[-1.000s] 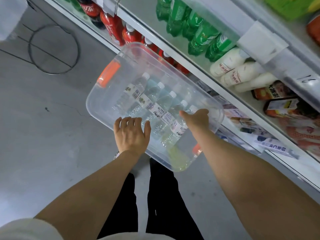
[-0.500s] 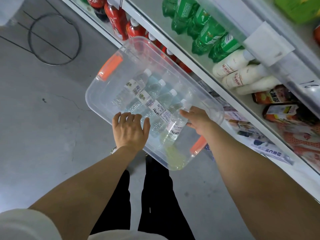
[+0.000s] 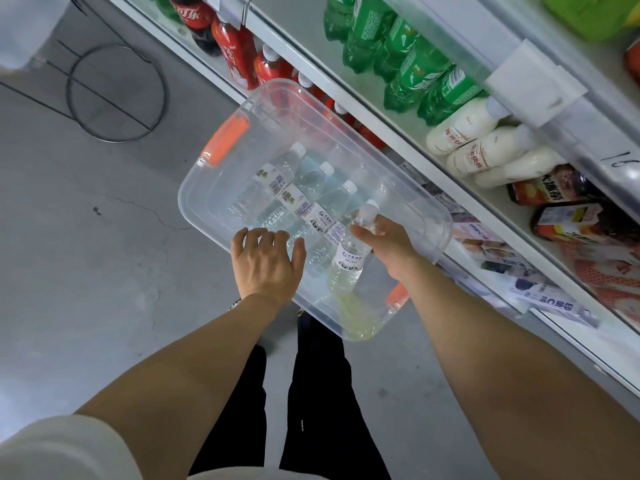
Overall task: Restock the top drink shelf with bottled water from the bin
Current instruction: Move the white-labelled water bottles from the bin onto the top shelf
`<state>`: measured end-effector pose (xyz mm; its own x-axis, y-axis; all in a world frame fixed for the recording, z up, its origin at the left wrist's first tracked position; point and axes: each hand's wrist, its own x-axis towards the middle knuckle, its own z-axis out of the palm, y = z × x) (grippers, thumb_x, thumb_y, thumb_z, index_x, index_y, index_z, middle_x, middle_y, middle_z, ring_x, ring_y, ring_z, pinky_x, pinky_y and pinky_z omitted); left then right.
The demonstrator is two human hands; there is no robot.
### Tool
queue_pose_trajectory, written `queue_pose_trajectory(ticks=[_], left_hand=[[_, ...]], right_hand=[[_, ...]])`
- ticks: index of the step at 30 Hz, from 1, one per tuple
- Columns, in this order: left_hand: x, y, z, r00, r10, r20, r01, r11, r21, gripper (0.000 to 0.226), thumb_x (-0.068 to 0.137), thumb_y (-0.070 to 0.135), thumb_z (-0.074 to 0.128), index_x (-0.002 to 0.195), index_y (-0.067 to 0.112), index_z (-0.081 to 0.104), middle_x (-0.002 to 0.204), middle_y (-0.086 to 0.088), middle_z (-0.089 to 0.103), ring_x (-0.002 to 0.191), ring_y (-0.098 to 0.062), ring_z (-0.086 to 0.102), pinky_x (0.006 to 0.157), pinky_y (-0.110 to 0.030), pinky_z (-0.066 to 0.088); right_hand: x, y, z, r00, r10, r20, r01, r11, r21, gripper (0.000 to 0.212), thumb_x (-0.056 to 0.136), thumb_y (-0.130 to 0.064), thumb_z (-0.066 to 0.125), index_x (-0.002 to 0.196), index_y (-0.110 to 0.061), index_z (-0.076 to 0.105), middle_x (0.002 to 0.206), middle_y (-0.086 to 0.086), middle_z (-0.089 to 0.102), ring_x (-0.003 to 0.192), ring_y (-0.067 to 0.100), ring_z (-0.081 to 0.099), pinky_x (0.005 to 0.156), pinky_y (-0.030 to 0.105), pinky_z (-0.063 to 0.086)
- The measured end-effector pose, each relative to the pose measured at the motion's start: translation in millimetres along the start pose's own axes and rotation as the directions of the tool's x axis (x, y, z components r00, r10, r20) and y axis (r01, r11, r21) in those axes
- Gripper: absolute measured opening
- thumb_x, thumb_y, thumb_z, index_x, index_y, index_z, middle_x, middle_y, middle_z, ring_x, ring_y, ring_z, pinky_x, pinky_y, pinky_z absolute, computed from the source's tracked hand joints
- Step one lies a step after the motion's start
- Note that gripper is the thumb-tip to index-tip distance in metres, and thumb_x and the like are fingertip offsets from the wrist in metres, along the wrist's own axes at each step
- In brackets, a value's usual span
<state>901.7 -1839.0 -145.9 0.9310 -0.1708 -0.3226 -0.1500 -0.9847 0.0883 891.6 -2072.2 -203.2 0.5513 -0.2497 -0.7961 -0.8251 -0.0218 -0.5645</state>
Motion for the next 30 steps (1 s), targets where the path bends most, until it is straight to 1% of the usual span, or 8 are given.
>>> queue_pose_trajectory(ticks=[5,9,14,18,21,24,27,30], left_hand=[[1.1,-2.0,-0.1,0.998,-0.02,0.058,0.017,0.999,0.038,0.066,0.1,0.056,0.018,0.104,0.022,0.074,0.099,-0.001,0.075,0.112,-0.022,0.062,0.109,-0.041,0.028],[0.6,-3.7,-6.8,0.989,0.013,0.15,-0.018,0.999,0.035,0.071,0.099,0.059,0.01,0.117,0.024,0.069,0.109,-0.002,0.073,0.119,-0.02,0.058,0.108,-0.038,0.023],[7.1,-13.2,-39.9,0.947,0.067,0.314,0.027,0.958,-0.284,0.065,0.101,0.057,0.016,0.136,0.017,0.054,0.126,-0.014,0.064,0.123,-0.033,0.052,0.109,-0.046,0.034],[2.7,-4.2,-100.0,0.944,0.161,0.287,0.018,0.846,-0.534,0.066,0.101,0.058,0.02,0.128,0.01,0.057,0.125,-0.017,0.06,0.118,-0.037,0.054,0.103,-0.049,0.041],[-8.0,15.2,-164.8,0.934,0.305,0.185,-0.093,0.708,-0.7,0.065,0.103,0.058,0.02,0.137,0.014,0.054,0.14,-0.015,0.054,0.131,-0.033,0.047,0.107,-0.039,0.032],[-22.9,46.4,-239.1,0.913,0.398,0.086,-0.179,0.581,-0.794,0.068,0.1,0.064,0.019,0.142,0.022,0.052,0.151,-0.008,0.047,0.138,-0.029,0.042,0.108,-0.037,0.028],[-46.8,75.1,-312.3,0.871,0.491,-0.017,-0.251,0.415,-0.875,0.073,0.095,0.071,0.016,0.138,0.027,0.056,0.147,-0.005,0.052,0.135,-0.027,0.045,0.115,-0.046,0.03],[-72.8,97.8,-381.7,0.839,0.529,-0.129,-0.294,0.242,-0.925,0.096,0.071,0.09,0.016,0.133,0.031,0.06,0.143,-0.002,0.055,0.134,-0.025,0.047,0.116,-0.052,0.03]], right_hand=[[-19.8,-0.8,2.5,0.992,-0.068,-0.11,0.066,0.998,-0.018,0.021,0.079,-0.035,0.087,0.094,-0.033,0.074,0.078,-0.022,0.068,0.086,0.002,0.063,0.069,0.023,0.045],[-51.3,-18.4,-3.3,0.979,-0.122,-0.164,0.122,0.993,-0.011,0.037,0.08,-0.045,0.084,0.109,-0.024,0.075,0.095,-0.005,0.069,0.097,0.018,0.066,0.077,0.029,0.047],[-105.7,-54.6,-17.4,0.954,-0.186,-0.234,0.191,0.982,0.001,0.033,0.082,-0.047,0.08,0.107,-0.027,0.074,0.111,0.005,0.072,0.106,0.021,0.067,0.089,0.034,0.055],[-157.4,-89.9,-29.6,0.901,-0.24,-0.36,0.263,0.965,0.015,0.026,0.082,-0.049,0.079,0.096,-0.028,0.071,0.099,-0.002,0.074,0.09,0.016,0.071,0.062,0.02,0.053],[-211.9,-124.4,-47.3,0.837,-0.312,-0.449,0.353,0.936,0.008,0.042,0.083,-0.052,0.078,0.109,-0.021,0.066,0.111,0.006,0.071,0.101,0.024,0.07,0.08,0.034,0.059],[-278.2,-171.4,-71.1,0.726,-0.422,-0.543,0.462,0.884,-0.069,0.053,0.083,-0.055,0.078,0.118,-0.019,0.062,0.115,-0.001,0.066,0.102,0.021,0.067,0.083,0.037,0.057],[-346.2,-223.5,-98.1,0.582,-0.517,-0.628,0.54,0.823,-0.176,0.03,0.082,-0.05,0.081,0.098,-0.028,0.068,0.102,-0.011,0.068,0.095,0.016,0.067,0.082,0.039,0.058],[-421.2,-273.9,-120.7,0.446,-0.588,-0.675,0.609,0.752,-0.252,0.031,0.078,-0.052,0.084,0.093,-0.03,0.067,0.096,-0.013,0.069,0.092,0.013,0.067,0.076,0.033,0.055]])
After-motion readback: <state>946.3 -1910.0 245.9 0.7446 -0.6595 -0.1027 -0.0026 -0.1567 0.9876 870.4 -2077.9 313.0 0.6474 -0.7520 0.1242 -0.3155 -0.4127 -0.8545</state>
